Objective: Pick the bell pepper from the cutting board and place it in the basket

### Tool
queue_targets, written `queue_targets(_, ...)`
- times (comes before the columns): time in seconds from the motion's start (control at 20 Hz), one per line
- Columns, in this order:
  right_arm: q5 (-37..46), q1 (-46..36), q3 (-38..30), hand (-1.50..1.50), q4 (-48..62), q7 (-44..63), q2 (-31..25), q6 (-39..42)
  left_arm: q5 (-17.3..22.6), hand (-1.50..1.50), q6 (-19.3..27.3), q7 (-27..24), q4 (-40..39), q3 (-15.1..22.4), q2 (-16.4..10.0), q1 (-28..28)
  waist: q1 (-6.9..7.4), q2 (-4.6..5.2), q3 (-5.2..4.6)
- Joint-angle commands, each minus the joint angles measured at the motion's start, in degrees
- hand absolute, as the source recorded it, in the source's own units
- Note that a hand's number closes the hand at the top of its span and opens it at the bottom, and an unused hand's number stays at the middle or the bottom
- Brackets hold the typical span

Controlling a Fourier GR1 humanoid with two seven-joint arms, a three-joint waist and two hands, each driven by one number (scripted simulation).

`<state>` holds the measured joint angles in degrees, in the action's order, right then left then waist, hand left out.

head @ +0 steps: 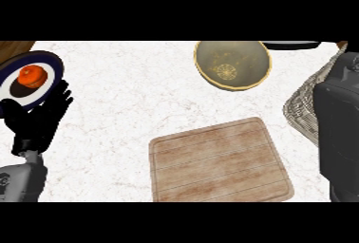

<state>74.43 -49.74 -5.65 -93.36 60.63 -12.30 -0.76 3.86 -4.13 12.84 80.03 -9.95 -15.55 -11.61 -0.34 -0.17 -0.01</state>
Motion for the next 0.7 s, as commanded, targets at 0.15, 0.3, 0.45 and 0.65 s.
queue_targets(0.15, -3.21, 9.56, -4.21, 1.50, -4.37, -3.03, -4.15, 2.72, -0.28, 0.00, 0.07, 1.28, 1.81, -0.50, -0.62, -0.04, 0.26, 0.07, 0.01)
queue_targets(0.3, -6.40, 13.01, -7.28, 1.50, -8.41, -4.25, -5.42, 2.42, -1.66, 0.00, 1.38, -0.23, 1.41, 1.41, 2.48, 1.68, 0.22, 0.06, 0.01)
queue_targets(0.45, -8.86, 17.59, -9.72, 1.50, -5.25, -9.28, -4.82, -5.28, 0.00, 0.00, -0.48, 2.19, -0.08, -1.26, -0.95, -1.75, 0.20, 0.18, 0.03)
queue_targets(0.65, -14.48, 21.56, -14.23, 1.50, -3.34, -15.28, -6.64, -8.83, -0.42, 0.00, -0.92, -0.26, -3.13, -1.35, -0.42, -1.99, 0.16, 0.21, 0.02)
